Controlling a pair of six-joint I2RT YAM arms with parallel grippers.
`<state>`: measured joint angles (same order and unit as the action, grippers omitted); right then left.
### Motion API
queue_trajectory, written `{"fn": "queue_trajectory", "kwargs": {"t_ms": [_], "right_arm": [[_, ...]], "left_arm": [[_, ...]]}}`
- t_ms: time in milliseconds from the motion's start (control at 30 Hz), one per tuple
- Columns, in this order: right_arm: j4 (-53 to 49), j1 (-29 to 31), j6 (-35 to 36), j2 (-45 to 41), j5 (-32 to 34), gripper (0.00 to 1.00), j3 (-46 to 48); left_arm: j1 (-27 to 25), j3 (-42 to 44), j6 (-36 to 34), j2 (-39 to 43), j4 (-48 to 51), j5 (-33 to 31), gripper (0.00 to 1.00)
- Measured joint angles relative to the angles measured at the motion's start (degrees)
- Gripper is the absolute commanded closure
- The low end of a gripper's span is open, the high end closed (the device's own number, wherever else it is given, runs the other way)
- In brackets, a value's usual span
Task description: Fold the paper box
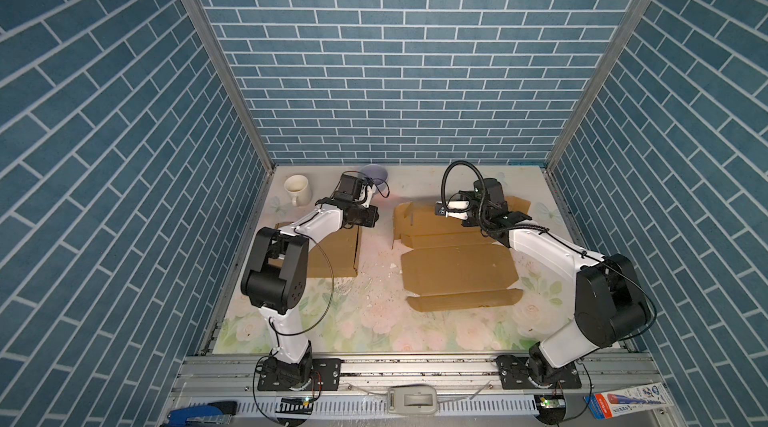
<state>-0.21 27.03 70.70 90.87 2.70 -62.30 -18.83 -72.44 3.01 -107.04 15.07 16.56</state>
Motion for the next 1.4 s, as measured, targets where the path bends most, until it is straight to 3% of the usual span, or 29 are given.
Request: {"fn": "queue_trajectory", "kwargs": {"t_ms": [333,633,767,1000,1400], "right_arm": [[0.35,-0.09,-0.44,0.33,-0.39,1.0,-0.02],[0.46,-0.09,-1.29,0.44,-0.5,1.0,-0.02],[0.46,-0.09,-1.44,0.44,-0.52,1.0,-0.02],[0.44,-0.09,-1.46,0.44,-0.5,1.0,-0.02],[1.4,0.17,-1.73,0.31,0.76,1.0,0.48]], "left_arm": [[-3.3,0.85,-2.29,-1.68,-5.51,4.02,0.59],[-6.4,2.36,-4.15,0.5,-2.64,10.49,0.58],[-6.97,2.58,-3.76,0.94,-1.73,11.23,0.53],[-8.28,3.02,-2.47,1.29,-3.37,13.33,0.52],[-9.11,9.44,2.25,1.18,-13.84,14.19,0.46]]}}
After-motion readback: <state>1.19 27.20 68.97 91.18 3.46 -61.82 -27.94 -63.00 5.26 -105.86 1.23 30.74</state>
